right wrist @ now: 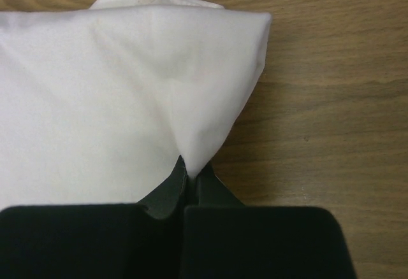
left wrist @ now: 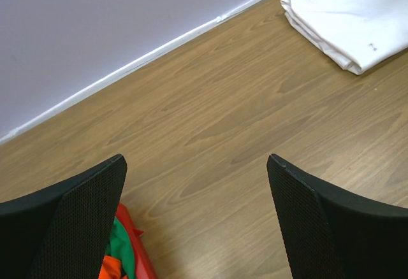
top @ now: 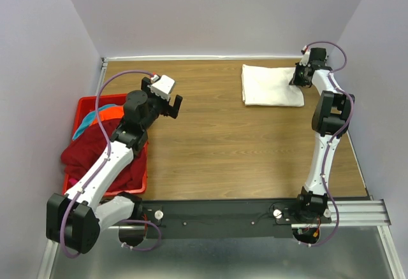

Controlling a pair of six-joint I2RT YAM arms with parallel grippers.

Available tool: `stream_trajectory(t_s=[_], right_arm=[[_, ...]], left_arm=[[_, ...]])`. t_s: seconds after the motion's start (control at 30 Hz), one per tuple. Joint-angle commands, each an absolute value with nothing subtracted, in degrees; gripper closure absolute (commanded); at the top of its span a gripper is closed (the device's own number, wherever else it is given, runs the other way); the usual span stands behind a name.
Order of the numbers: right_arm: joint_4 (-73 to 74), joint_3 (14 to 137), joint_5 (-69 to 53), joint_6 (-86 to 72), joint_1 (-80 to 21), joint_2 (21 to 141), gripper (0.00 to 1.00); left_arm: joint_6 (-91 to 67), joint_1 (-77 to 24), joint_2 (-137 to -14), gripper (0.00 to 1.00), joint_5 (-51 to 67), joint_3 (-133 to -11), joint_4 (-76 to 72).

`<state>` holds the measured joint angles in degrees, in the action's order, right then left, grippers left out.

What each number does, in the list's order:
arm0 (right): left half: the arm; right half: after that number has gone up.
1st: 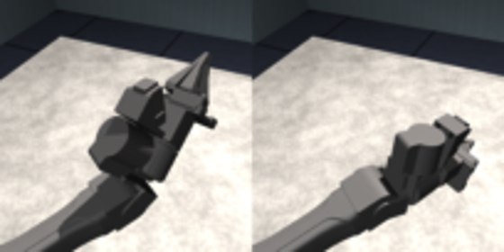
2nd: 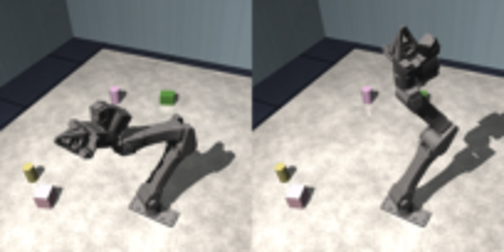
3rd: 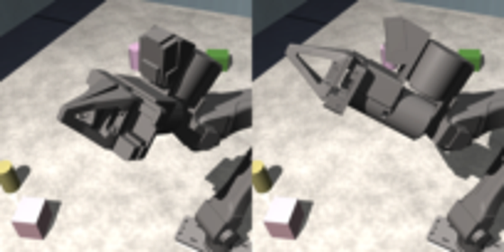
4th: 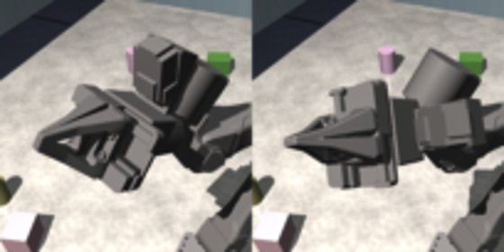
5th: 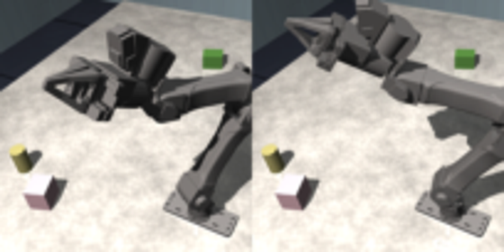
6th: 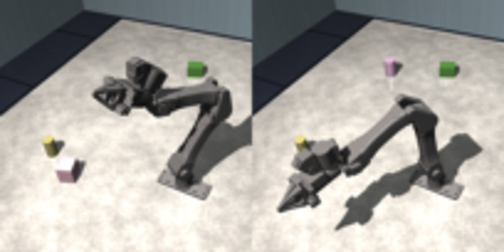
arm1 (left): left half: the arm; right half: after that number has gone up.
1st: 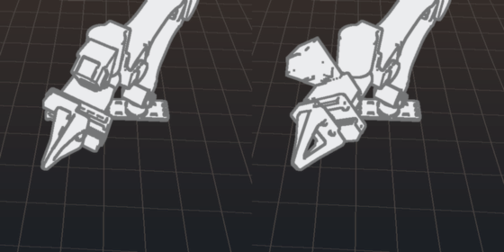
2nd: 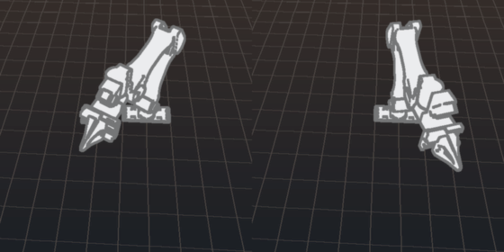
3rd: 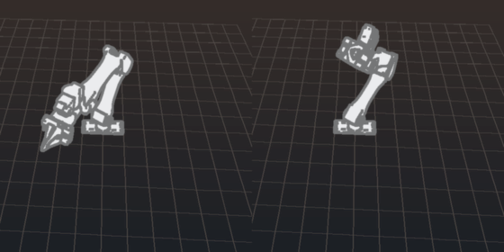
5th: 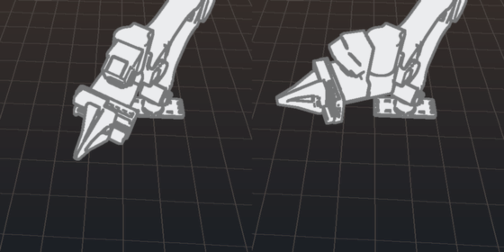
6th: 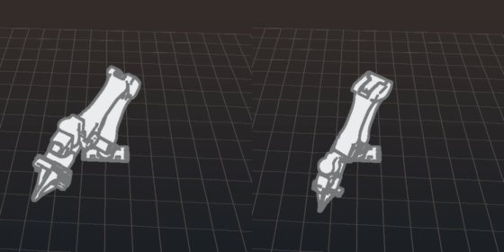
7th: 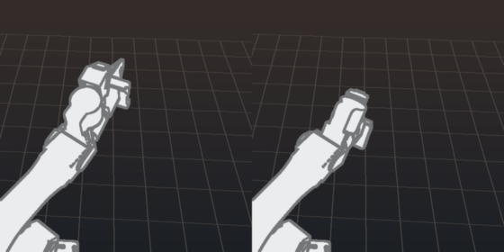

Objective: Fold and stack the t-shirts
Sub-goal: Neatly place the folded tshirt to the corner

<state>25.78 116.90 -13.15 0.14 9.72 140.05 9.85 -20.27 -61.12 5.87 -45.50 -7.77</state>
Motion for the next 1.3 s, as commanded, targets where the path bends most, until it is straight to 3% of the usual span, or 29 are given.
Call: stream_trajectory(t_s=[0.0, 0.3, 0.43, 0.53, 0.57, 0.77, 1.0, 1.27], right_arm=[[28.04, 117.77, -15.9, 1.06, 10.11, 143.17, 1.0], [28.65, 116.46, -18.98, 0.7, 9.85, 143.53, 1.0], [28.74, 116.28, -17.94, 1.05, 9.76, 143.35, 0.99], [28.65, 116.02, -14.16, 1.41, 9.76, 142.65, 0.77], [28.65, 115.93, -11.89, 1.58, 9.76, 141.95, 0.53], [28.48, 115.32, -3.09, 5.27, 9.76, 135.63, 0.01], [27.86, 103.58, -8.68, 11.23, 9.76, 122.38, 0.0], [24.61, 84.58, -20.28, 13.01, 9.76, 105.15, 0.0]], left_arm=[[8.09, -20.13, -62.05, 0.02, 7.64, -46.41, -9.84], [6.33, -19.6, -66.61, 0.02, 14.23, -47.37, -10.54], [1.68, -18.9, -73.8, 0.02, 23.26, -50.53, -10.72], [-3.24, -18.9, -77.6, 0.02, 27.32, -54.57, -9.93], [-4.47, -18.98, -79.87, 0.02, 29.07, -56.67, -9.93], [-15.81, -19.25, -95.07, 0.1, 32.69, -70.27, -8.7], [-23.37, -23.2, -115.21, 0.16, 33.49, -88.2, -3.26], [-29.88, -28.47, -132.5, 0.15, 26.56, -111.22, 7.88]])
